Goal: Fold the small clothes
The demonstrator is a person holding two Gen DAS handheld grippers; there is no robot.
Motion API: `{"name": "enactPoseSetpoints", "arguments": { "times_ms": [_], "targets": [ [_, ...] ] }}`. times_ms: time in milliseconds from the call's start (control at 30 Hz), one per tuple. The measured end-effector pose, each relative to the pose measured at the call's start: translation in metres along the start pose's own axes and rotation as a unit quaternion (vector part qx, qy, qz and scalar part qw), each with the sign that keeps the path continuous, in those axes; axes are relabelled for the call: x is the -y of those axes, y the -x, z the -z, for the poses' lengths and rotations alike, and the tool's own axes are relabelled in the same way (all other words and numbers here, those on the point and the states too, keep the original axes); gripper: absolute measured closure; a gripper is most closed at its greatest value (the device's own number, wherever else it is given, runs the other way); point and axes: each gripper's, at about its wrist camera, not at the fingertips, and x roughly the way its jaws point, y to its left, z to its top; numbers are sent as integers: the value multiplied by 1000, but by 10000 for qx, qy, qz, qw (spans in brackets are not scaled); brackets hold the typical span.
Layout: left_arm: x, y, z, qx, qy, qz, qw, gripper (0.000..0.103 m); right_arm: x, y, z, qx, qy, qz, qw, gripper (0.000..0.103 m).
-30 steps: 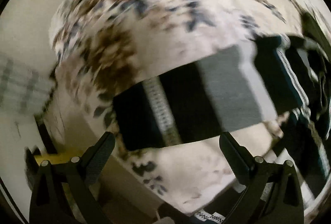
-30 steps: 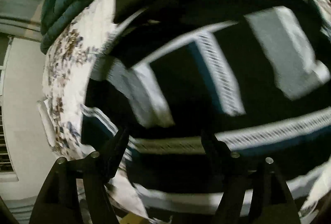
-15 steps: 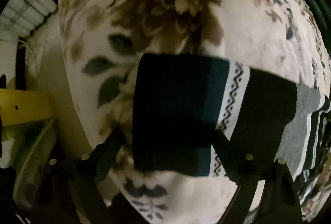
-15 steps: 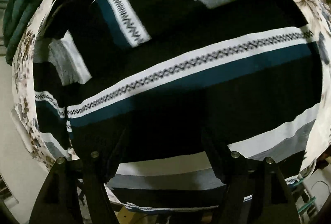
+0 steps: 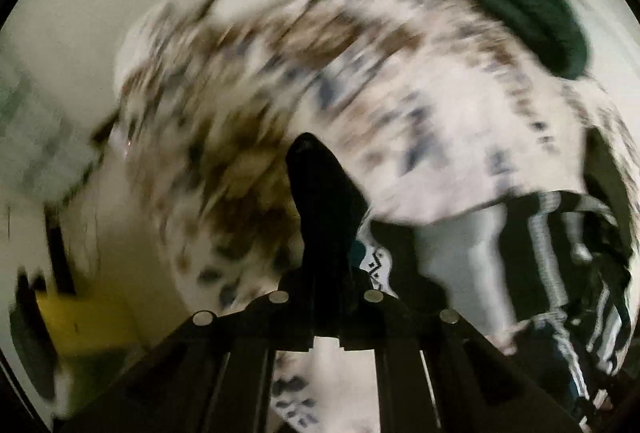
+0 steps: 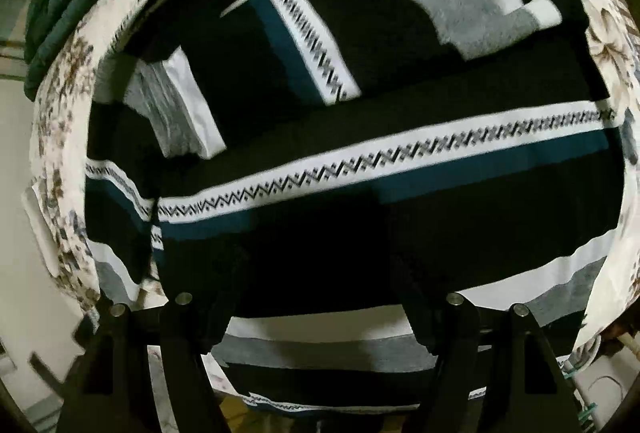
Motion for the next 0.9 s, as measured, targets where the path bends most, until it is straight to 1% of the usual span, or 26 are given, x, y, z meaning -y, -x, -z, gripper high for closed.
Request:
{"name": "enactPoseSetpoints", "arguments": {
  "times_ms": [67,100,167,200,267,300,367,400,433,467,500,567,600,667,700,767,800,833,867,900],
  "targets": [
    [27,14,-17,209,-383,198,9989,98,9,8,-4,102,-132,-88,9998,29],
    [49,23,-23,317,-618,310,9971,98,17,12,-7,154,-229,-138,9995,29],
    [99,40,-28,585,-1108,604,9903,98,35,20,-13,212,-434,-210,9986,29],
    [138,47,-28,697,-1448,777,9839,98,48,25,-18,245,-576,-272,9977,29],
    [193,56,-25,750,-1799,1149,9741,98,68,32,-22,304,-736,-324,9963,29],
    [239,60,-14,760,-2106,1391,9646,98,80,36,-25,339,-800,-321,9957,29],
    [299,65,6,699,-2502,1723,9502,98,105,46,-31,444,-905,-278,9945,29],
    [344,66,28,597,-2776,1960,9386,98,118,51,-34,494,-956,-241,9939,29],
    [372,67,43,508,-2951,2116,9304,98,131,56,-37,540,-1004,-208,9933,29],
    [404,68,62,408,-3157,2271,9204,98,151,63,-43,610,-1083,-163,9921,29],
    [437,67,85,307,-3377,2401,9096,98,162,68,-47,647,-1128,-132,9914,29],
    [481,65,118,110,-3677,2552,8942,97,194,79,-56,717,-1228,-30,9898,29],
    [508,61,142,-43,-3842,2623,8852,97,209,83,-61,728,-1281,16,9891,29],
    [540,55,172,-158,-4127,2535,8747,94,237,91,-68,734,-1365,72,9879,29],
    [553,55,183,-192,-4237,2438,8722,93,250,94,-72,704,-1378,124,9879,29],
    [561,49,193,-260,-4315,2255,8731,92,269,99,-76,665,-1355,180,9884,29],
    [560,46,193,-298,-4294,2222,8748,85,277,101,-79,645,-1328,193,9889,29],
    [554,43,190,-351,-4245,2237,8767,68,284,104,-81,629,-1304,189,9893,29],
    [549,41,186,-388,-4212,2247,8778,54,291,108,-85,619,-1284,166,9896,29],
    [541,38,177,-429,-4177,2193,8807,18,296,111,-88,615,-1266,146,9899,29]
  ]
}}
